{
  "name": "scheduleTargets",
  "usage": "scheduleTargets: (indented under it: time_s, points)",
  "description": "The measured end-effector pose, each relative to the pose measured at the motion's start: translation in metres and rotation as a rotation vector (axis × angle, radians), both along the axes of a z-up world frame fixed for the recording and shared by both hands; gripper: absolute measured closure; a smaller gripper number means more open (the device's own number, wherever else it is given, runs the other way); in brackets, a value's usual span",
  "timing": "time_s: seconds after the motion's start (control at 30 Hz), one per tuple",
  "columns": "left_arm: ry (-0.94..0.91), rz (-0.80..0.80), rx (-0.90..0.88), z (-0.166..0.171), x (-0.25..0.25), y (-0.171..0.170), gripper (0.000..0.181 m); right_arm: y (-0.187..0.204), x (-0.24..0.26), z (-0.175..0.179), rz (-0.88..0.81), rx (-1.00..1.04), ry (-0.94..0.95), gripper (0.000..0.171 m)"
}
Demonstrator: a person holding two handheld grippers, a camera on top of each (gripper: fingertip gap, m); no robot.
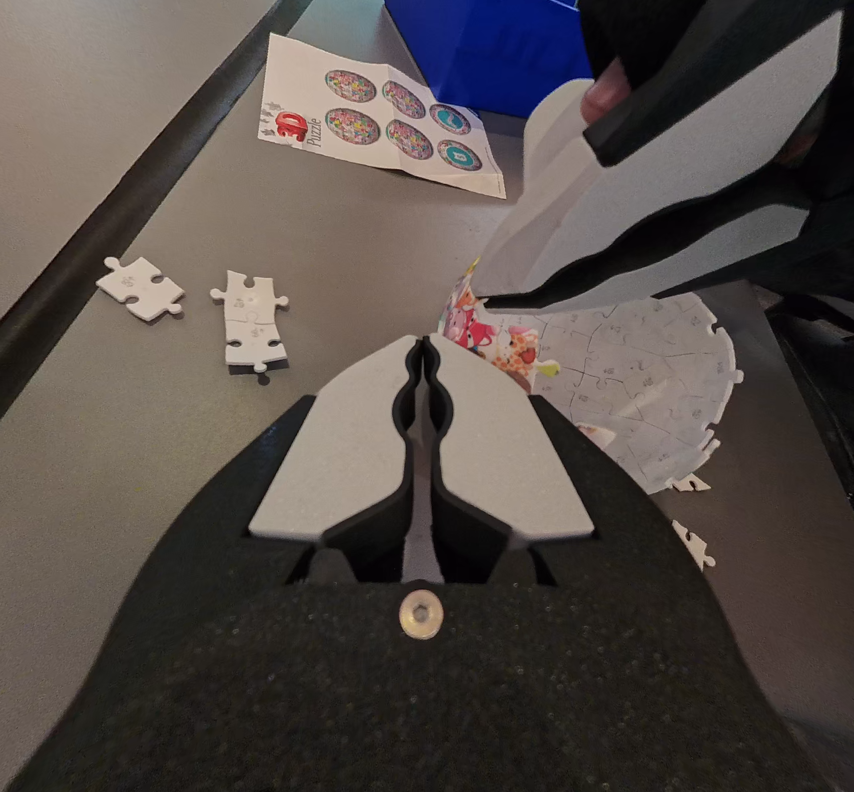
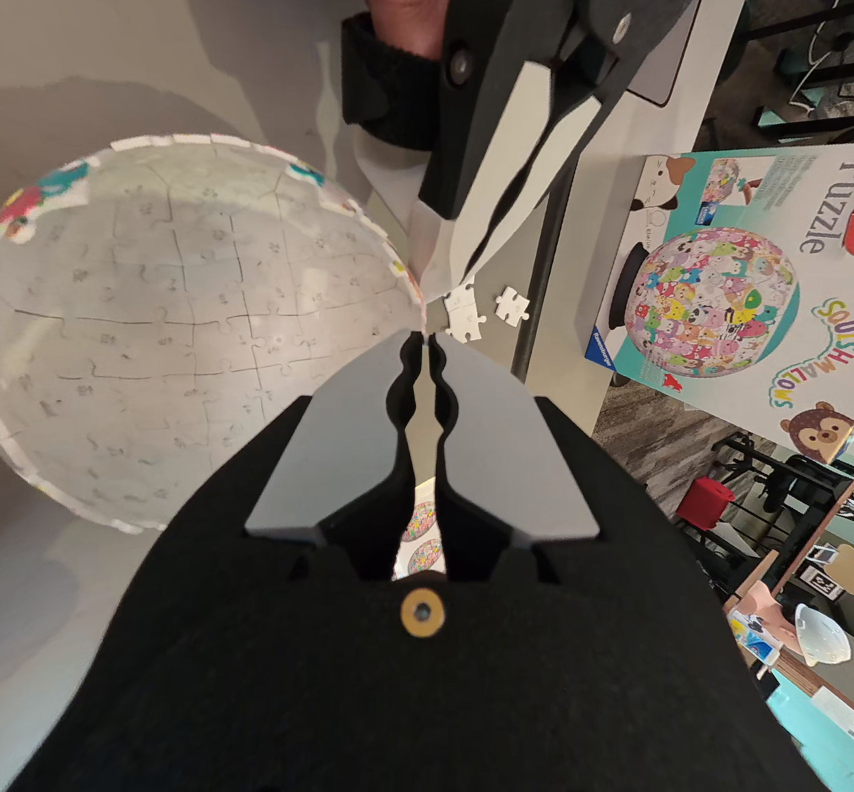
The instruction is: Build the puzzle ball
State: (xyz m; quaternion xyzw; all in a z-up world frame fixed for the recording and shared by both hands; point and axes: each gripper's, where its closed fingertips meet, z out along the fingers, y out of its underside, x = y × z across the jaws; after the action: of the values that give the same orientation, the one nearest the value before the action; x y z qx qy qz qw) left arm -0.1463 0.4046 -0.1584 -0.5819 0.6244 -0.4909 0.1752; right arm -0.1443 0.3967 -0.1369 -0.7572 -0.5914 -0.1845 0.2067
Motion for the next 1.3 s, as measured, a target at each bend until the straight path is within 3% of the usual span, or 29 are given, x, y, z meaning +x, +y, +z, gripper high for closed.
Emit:
scheduleTargets:
  time_s: [0.93, 1.07, 1.3]
  points:
    - [0.044, 0.014, -0.02, -0.015, 0.004, 0.002, 0.181, -0.002, 0.0, 0.002, -0.024, -0.006, -0.013, 0.159]
    - [0.043, 0.018, -0.019, -0.015, 0.004, 0.003, 0.181, -0.006, -0.008, 0.01, -0.027, -0.021, 0.075, 0.152]
    - [0.033, 0.038, -0.021, -0.013, 0.003, 0.006, 0.181, -0.02, 0.004, 0.063, -0.138, 0.07, 0.347, 0.147]
